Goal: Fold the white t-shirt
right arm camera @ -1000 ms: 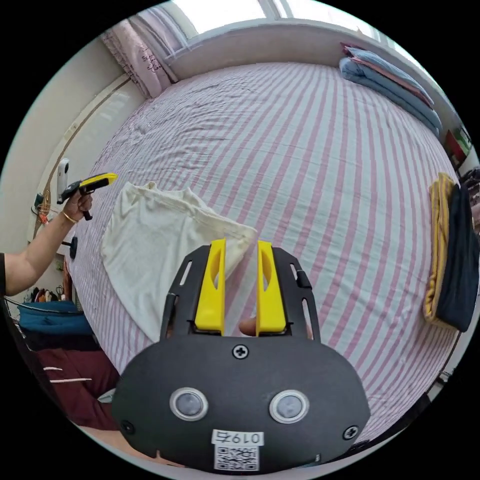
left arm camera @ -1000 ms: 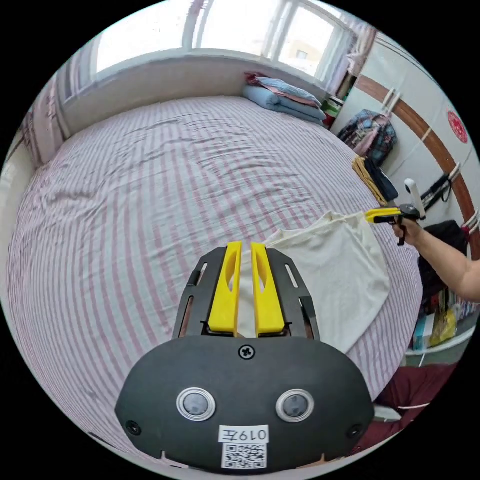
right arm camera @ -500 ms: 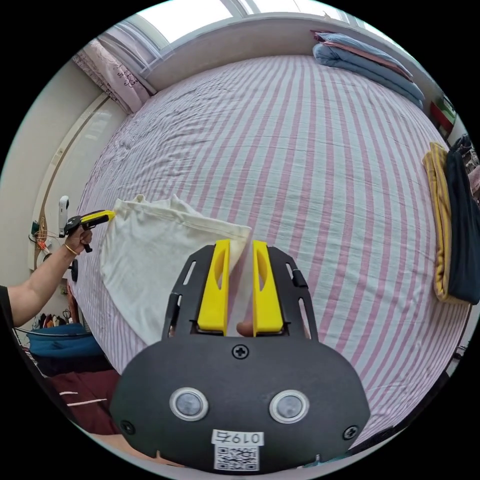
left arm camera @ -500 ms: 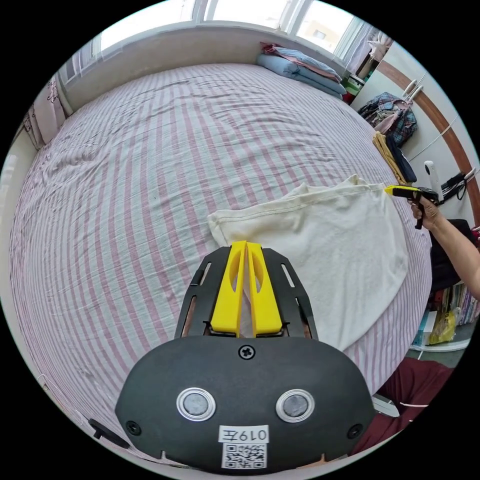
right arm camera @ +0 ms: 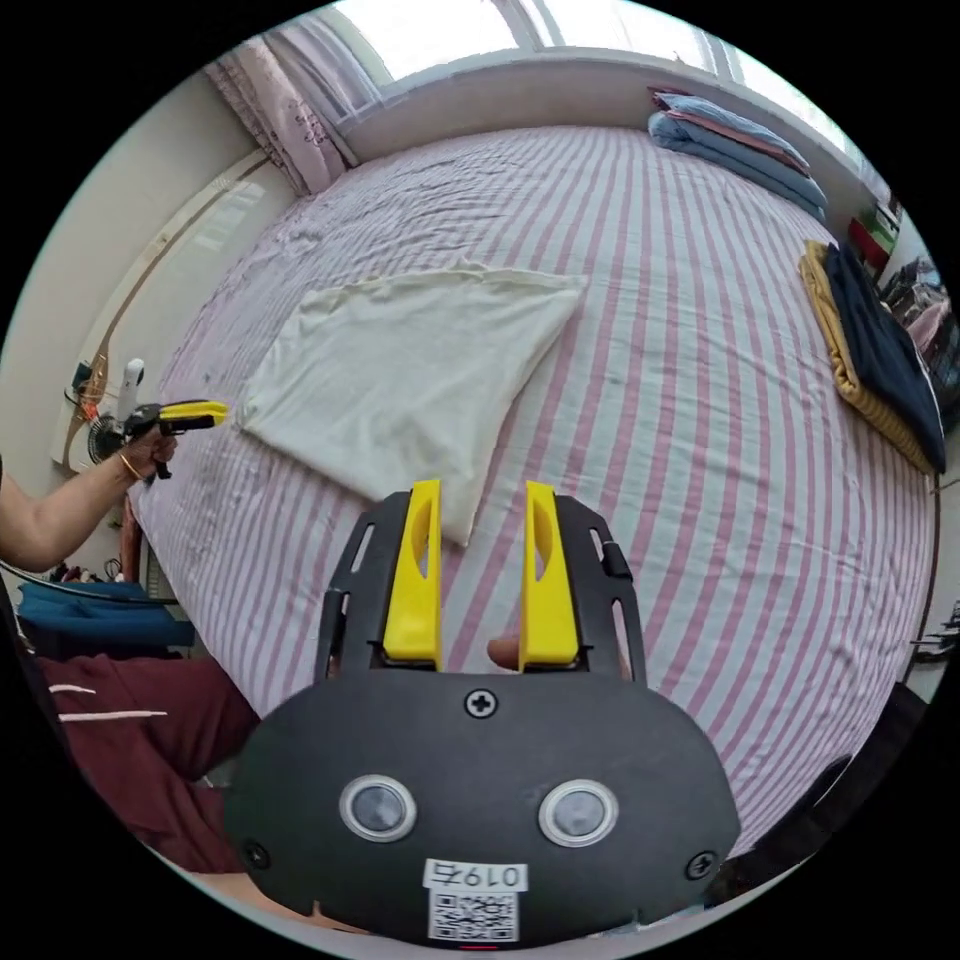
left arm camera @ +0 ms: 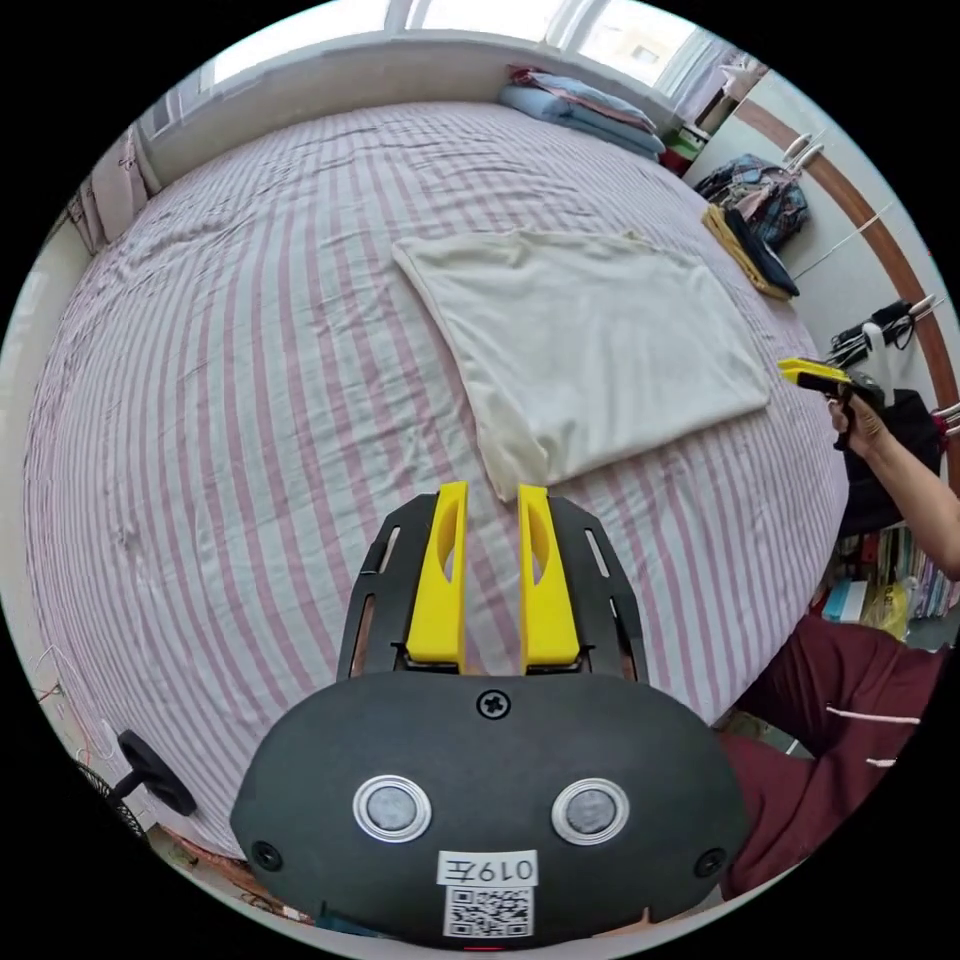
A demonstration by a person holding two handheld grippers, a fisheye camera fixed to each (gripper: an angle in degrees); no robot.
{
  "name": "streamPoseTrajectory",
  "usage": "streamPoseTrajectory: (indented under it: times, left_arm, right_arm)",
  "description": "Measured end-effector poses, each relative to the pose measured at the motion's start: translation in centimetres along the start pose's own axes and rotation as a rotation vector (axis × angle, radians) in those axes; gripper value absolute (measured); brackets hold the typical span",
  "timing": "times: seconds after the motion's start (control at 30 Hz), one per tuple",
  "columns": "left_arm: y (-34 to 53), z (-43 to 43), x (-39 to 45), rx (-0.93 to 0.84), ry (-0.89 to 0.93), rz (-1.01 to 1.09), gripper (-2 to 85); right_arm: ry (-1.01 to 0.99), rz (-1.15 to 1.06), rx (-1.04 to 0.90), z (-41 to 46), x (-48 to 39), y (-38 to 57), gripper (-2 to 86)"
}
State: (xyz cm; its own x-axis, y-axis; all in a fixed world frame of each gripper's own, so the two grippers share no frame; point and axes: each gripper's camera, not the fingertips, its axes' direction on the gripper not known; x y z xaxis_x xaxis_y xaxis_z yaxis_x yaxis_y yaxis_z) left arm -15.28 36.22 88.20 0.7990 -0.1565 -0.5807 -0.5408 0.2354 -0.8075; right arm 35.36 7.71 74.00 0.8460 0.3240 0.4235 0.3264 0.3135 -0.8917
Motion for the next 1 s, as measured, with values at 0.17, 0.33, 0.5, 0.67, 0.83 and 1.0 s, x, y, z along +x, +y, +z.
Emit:
streamPoseTrajectory:
  times: [0.17,0.33,0.5,0.67,0.83,1.0]
  left_arm:
    - [0.1,1.7,-1.1,0.035,0.038,-0.133,6.4]
    - [-0.2,2.3,-2.1,0.048,0.087,-0.154,5.3]
    - [0.2,2.5,-3.0,0.051,0.124,-0.139,2.5]
    - [0.4,3.0,-3.9,0.053,0.139,-0.154,1.7]
    - [0.0,3.5,-4.1,0.050,0.148,-0.135,1.6]
    - [-0.2,3.8,-4.7,0.055,0.154,-0.132,1.5]
  right_arm:
    - [0.082,-0.019,0.040,2.1,-2.6,0.5,11.4]
    - [-0.016,0.146,0.101,4.1,-0.7,0.9,12.2]
    - [-0.025,0.166,0.111,5.1,0.2,2.1,11.6]
    - [-0.082,0.174,0.088,6.8,0.9,2.9,10.2]
    - [-0.116,0.208,0.099,8.5,2.0,2.9,8.3]
    - [-0.200,0.229,0.096,10.0,3.0,2.7,3.8]
